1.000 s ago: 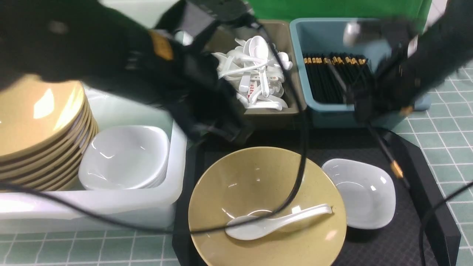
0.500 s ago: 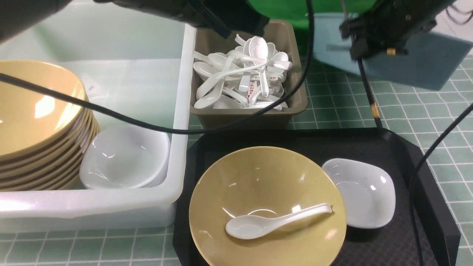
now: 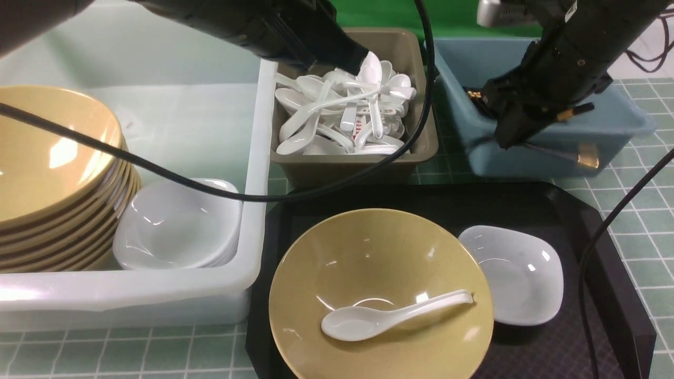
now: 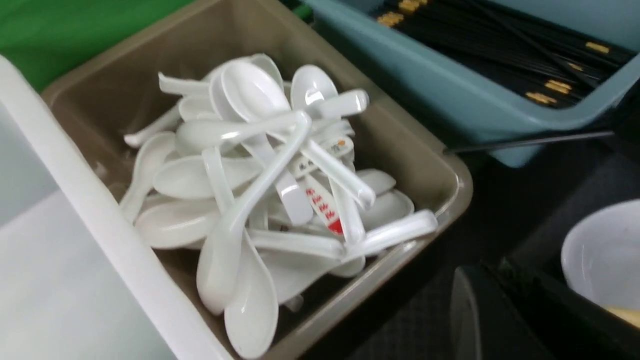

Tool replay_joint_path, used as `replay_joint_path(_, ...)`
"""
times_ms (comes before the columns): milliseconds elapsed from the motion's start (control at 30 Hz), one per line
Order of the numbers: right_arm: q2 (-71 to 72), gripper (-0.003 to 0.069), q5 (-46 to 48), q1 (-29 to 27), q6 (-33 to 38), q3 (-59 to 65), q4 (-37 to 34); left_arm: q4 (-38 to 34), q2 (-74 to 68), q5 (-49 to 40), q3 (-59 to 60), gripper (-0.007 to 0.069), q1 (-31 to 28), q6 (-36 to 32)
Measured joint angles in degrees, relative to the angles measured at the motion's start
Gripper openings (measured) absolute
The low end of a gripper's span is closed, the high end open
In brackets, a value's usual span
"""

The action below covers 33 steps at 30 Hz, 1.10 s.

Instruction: On blue table put chopsticks spoon bowls plates into blue grey white boxes.

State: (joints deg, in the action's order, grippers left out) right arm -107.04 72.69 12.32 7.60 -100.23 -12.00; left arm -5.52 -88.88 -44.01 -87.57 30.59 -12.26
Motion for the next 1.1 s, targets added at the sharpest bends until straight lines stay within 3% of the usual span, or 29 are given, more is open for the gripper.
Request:
replay_joint_path(367, 3.97, 0.0099, -1.61, 2.86, 1.79, 9.16, -0.23, 0.00, 0.00, -6.59, 0.00, -0.0015, 0.00, 0.00)
replay_joint_path(833, 12.10, 0.0097, -2.14, 4.31, 2.92, 10.94, 1.69, -1.49, 3.36, -7.17, 0.00, -0.0015, -0.07, -0.22)
replay_joint_path(933, 14.31, 0.0097, -4.74, 3.63, 2.83, 10.78, 1.75, -1.76, 3.79, -7.04, -0.05, -0.0015, -0.07, -0.22)
replay_joint_path(1100, 12.84, 0.0096, -22.39, -1.43, -1.58, 9.72, 1.81, -3.81, 3.96, -4.68, -0.05, -0.0015, -0.07, -0.40)
